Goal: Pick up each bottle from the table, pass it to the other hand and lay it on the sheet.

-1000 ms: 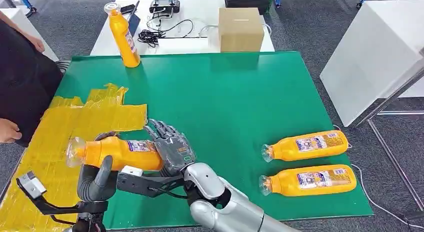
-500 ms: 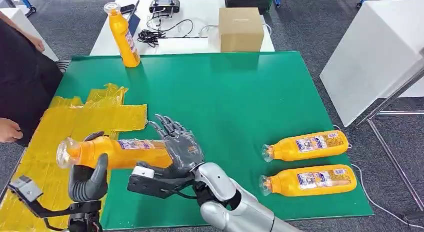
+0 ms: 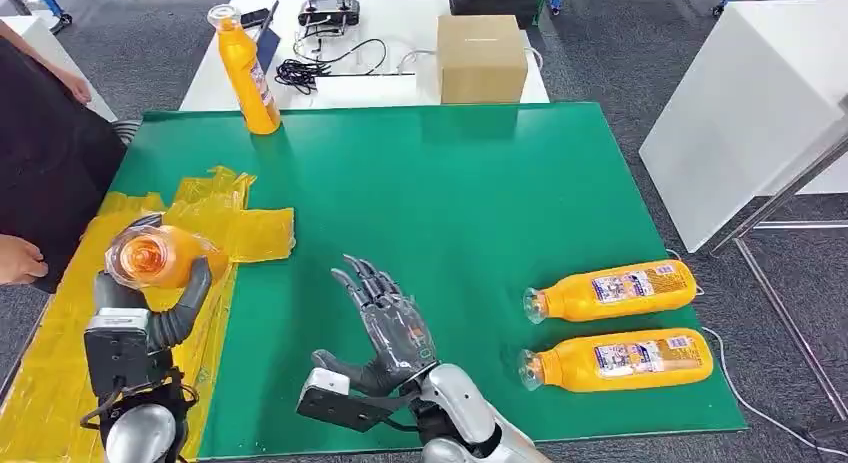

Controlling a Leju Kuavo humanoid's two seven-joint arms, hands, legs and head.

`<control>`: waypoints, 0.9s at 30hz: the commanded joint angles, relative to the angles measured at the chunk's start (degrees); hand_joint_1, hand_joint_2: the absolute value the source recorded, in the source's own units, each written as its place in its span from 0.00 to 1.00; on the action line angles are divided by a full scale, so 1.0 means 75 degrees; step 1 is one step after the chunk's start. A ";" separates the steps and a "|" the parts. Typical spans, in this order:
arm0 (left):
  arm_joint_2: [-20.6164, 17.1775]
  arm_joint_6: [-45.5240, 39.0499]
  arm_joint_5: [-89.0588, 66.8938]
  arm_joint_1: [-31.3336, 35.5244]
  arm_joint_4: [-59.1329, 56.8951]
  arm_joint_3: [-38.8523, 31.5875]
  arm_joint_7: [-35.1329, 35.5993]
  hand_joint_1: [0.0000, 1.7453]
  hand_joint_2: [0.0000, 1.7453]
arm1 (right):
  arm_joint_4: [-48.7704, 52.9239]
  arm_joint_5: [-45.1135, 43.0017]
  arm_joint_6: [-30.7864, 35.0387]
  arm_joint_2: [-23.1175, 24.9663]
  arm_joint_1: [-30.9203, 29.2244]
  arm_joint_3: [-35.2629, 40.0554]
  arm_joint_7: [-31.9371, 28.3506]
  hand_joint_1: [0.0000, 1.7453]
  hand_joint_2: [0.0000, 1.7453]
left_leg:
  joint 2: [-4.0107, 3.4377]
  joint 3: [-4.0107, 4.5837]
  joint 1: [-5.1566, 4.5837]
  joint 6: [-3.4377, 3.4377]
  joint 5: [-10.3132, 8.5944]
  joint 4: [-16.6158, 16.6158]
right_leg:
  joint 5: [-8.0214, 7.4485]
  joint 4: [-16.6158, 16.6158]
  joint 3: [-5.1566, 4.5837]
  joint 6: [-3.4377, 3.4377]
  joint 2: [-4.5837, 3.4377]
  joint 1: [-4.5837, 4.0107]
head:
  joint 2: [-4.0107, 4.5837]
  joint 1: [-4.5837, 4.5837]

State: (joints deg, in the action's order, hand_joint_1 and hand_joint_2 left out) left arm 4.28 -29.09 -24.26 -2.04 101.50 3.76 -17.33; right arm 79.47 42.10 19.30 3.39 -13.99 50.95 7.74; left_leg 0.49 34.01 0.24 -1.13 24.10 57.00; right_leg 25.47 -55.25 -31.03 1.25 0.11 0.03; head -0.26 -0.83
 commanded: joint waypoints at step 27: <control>-0.0912 0.0444 -0.5946 0.1076 -0.3414 0.0033 0.2668 1.00 1.00 | 0.1479 -0.0316 -0.0566 -0.0454 0.1029 -0.1250 -0.0302 0.00 0.00 | 0.0001 -0.0031 0.0007 0.0007 0.0008 -0.0006 | 0.0009 0.0013 0.0036 0.0002 0.0007 -0.0007 | 0.0000 0.0000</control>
State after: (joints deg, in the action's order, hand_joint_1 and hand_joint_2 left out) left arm -1.86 -26.14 -69.00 3.49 80.48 3.02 2.34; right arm 90.66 40.00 15.41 1.31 -5.70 42.36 5.66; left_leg 0.45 34.01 0.24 -1.13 24.10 56.99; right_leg 25.47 -55.25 -31.05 1.25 0.07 0.03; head -0.26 -0.83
